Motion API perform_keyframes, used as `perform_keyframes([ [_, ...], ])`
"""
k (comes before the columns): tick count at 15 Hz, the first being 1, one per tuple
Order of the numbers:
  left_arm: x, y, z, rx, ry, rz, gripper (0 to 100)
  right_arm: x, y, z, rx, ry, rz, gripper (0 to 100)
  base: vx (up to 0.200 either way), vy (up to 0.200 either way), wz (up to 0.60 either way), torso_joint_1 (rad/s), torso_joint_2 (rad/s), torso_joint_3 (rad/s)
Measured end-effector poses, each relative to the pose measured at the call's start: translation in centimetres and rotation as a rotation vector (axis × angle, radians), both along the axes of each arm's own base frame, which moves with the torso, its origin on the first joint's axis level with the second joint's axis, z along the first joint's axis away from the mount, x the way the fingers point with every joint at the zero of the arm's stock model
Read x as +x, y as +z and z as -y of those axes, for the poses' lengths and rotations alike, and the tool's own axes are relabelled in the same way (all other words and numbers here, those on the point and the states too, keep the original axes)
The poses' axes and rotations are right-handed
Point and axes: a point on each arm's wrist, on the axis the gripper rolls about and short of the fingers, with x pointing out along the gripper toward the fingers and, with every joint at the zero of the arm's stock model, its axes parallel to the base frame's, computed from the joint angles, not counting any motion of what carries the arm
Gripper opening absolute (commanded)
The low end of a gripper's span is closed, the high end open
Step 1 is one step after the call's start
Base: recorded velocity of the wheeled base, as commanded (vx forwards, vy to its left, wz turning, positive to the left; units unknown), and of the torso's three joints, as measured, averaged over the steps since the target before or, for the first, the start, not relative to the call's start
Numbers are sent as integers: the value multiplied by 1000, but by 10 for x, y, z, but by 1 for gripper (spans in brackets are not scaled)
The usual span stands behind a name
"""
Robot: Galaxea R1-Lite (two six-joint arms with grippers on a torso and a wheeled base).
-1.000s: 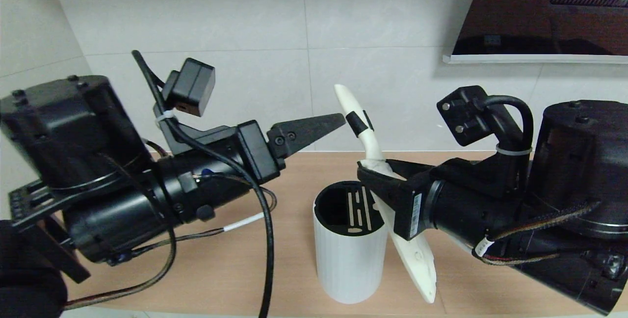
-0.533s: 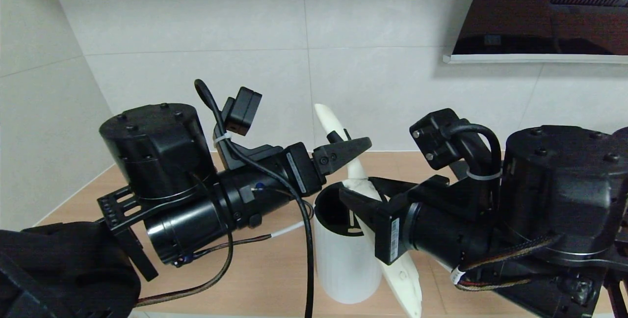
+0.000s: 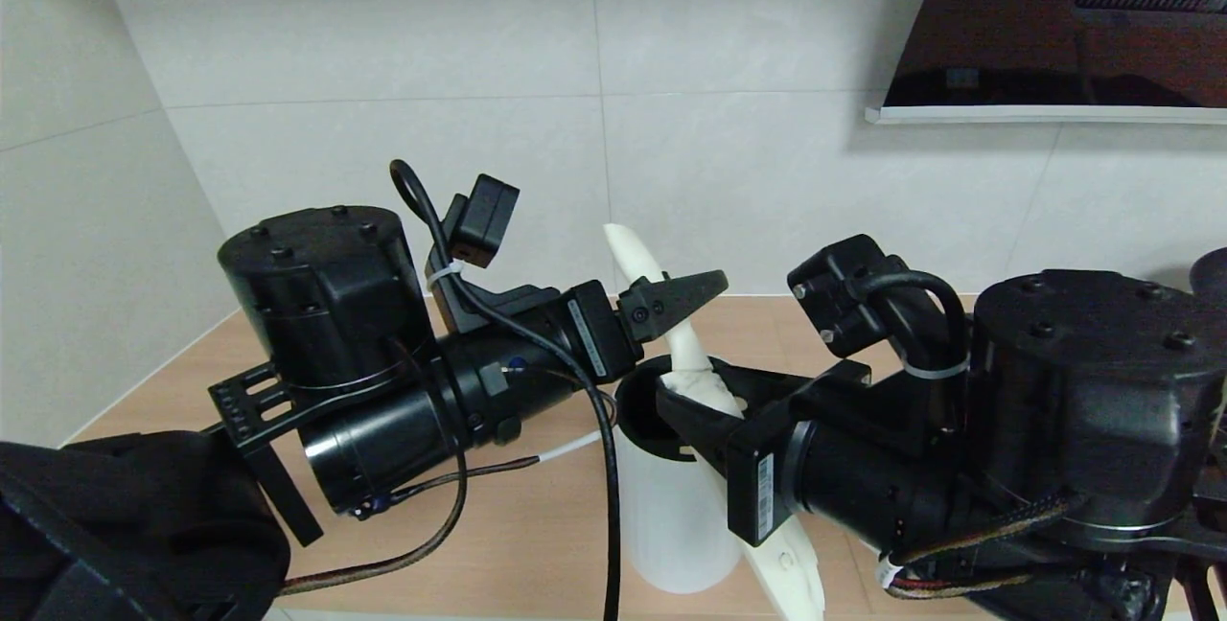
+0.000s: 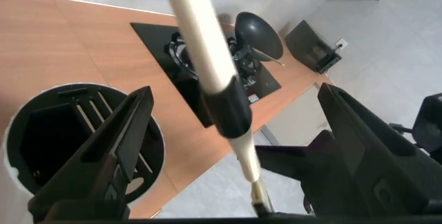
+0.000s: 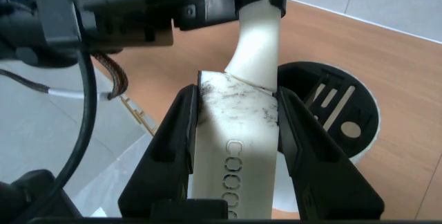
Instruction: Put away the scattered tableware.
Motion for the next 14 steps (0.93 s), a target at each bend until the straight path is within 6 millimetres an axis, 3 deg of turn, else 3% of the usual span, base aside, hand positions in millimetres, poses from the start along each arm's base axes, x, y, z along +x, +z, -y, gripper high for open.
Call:
perform_keyframes([
  [12,0,0,0,4,0,-2,0,-1,-1,1,-7,-6,1,0,0,0,0,0,0,0],
  [13,0,0,0,5,0,-2,0,-1,-2,1,-8,-11,1,100,0,0,0,0,0,0],
  [14,0,0,0,6,0,-3,0,-1,-2,1,-9,-13,1,100,0,0,0,0,0,0],
])
